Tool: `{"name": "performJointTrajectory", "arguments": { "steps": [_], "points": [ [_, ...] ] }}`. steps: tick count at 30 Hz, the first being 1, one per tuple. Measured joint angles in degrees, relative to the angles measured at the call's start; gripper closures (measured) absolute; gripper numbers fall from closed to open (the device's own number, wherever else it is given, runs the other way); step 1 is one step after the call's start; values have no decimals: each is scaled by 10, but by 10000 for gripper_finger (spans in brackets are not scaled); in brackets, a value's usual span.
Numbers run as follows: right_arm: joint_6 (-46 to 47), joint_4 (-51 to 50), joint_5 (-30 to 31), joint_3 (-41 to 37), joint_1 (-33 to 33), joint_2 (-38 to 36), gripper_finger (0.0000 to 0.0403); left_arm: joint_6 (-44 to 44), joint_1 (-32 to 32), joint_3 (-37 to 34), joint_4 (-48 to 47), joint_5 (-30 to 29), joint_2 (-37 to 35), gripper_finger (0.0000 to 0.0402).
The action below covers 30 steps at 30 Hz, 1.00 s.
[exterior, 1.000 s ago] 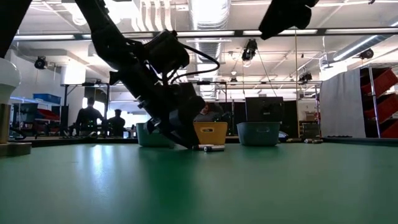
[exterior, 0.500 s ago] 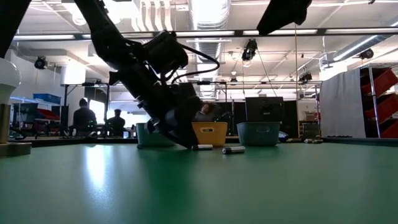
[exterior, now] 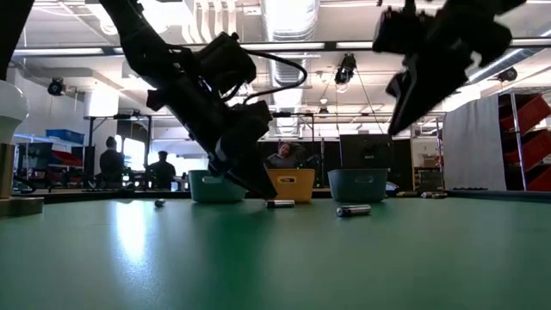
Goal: Sort batteries
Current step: Put the silver battery into the yellow bin
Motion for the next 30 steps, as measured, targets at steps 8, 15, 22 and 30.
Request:
{"name": "performJointTrajectory", "arguments": {
  "steps": [8,15,22,30],
  "points": [
    [-42,90,-35,-12,17,106,237,-15,-12,1,-51,13,-28,288],
    [-23,135,-74,-13,35,165,226,-26,-16,3,-108,13,-72,288],
    [-25,177,-77,-14,35,194,242,-40,-17,3,-119,13,-83,287],
    [-37,191,-65,-14,49,248,283,-132,-23,4,-159,13,-117,287]
  ]
}}
